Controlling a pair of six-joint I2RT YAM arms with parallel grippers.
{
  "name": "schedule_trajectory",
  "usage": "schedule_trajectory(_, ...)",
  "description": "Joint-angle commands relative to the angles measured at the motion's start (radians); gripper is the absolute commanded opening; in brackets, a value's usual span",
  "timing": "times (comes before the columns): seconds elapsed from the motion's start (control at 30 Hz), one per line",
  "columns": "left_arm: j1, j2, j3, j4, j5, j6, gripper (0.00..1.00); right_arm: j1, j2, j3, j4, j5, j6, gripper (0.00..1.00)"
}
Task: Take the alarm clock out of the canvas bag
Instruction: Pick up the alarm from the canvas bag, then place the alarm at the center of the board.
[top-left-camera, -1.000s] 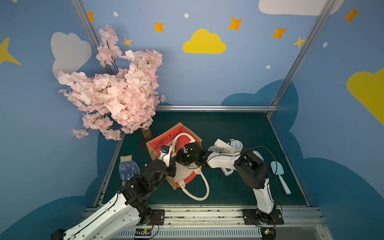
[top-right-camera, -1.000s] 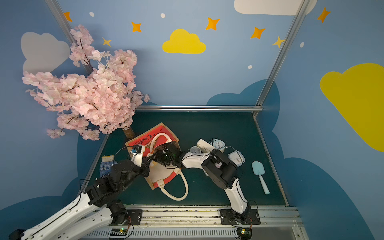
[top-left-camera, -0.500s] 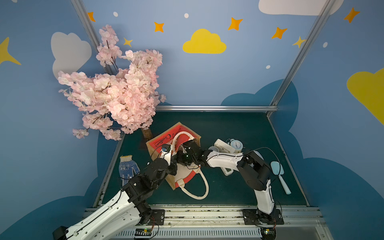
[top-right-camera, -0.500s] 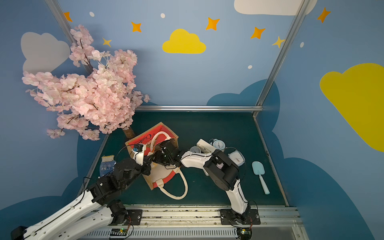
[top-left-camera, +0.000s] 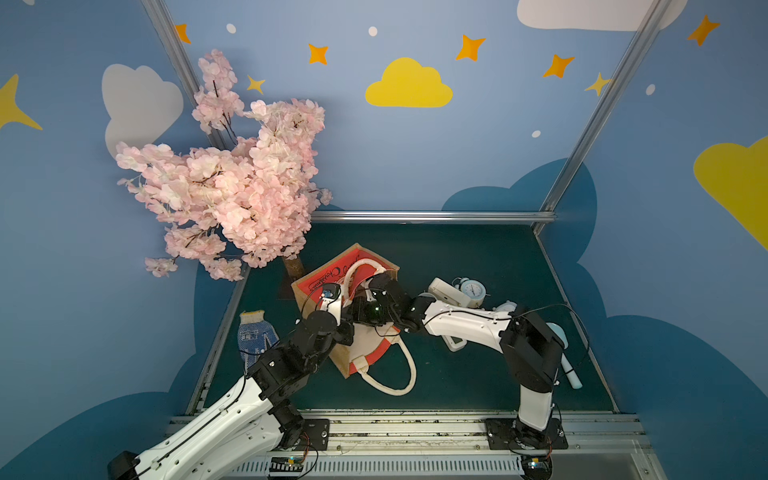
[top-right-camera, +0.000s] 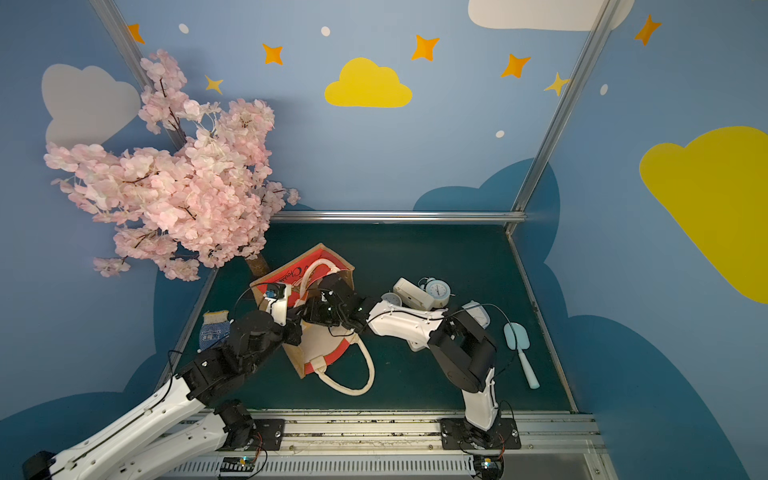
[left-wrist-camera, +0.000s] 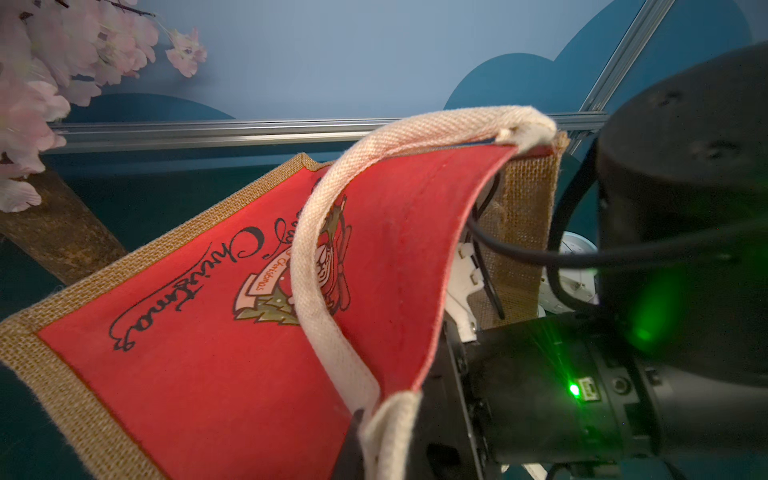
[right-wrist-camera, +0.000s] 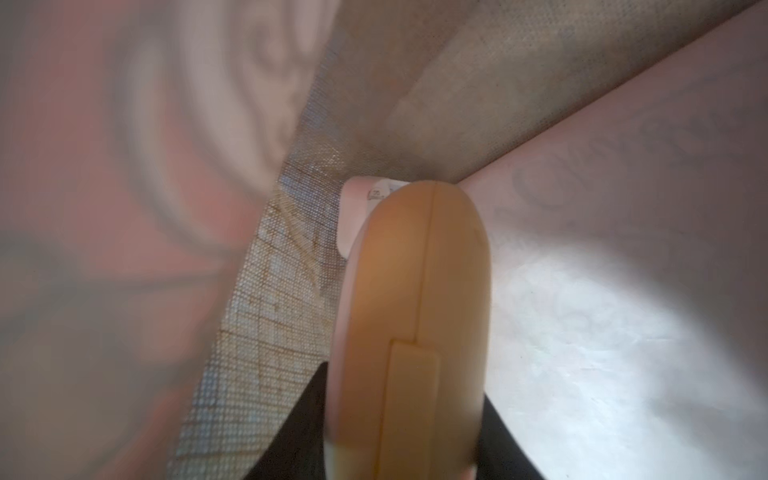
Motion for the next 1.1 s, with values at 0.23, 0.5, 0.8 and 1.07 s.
schedule_trajectory(0.23,0.015,-0.011,0.012,-0.01,-0.007,-0.019,0.13,0.008,-0.136,-0.084,-0.052,0.0,-0.069,0.2)
schedule_trajectory(0.5,0.02,0.008,0.02,0.002,0.003,-0.02,0.12,0.018,-0.308,-0.198,-0.097,0.014,-0.125,0.2)
schedule_trajectory(0.8,0.025,0.005,0.026,-0.001,0.007,-0.021,0.12,-0.009,-0.5,-0.329,-0.11,0.015,-0.175,0.22)
schedule_trajectory(1.07,0.026,0.01,0.026,-0.005,0.006,-0.022,0.13,-0.142,-0.742,-0.487,-0.108,-0.03,-0.184,0.24)
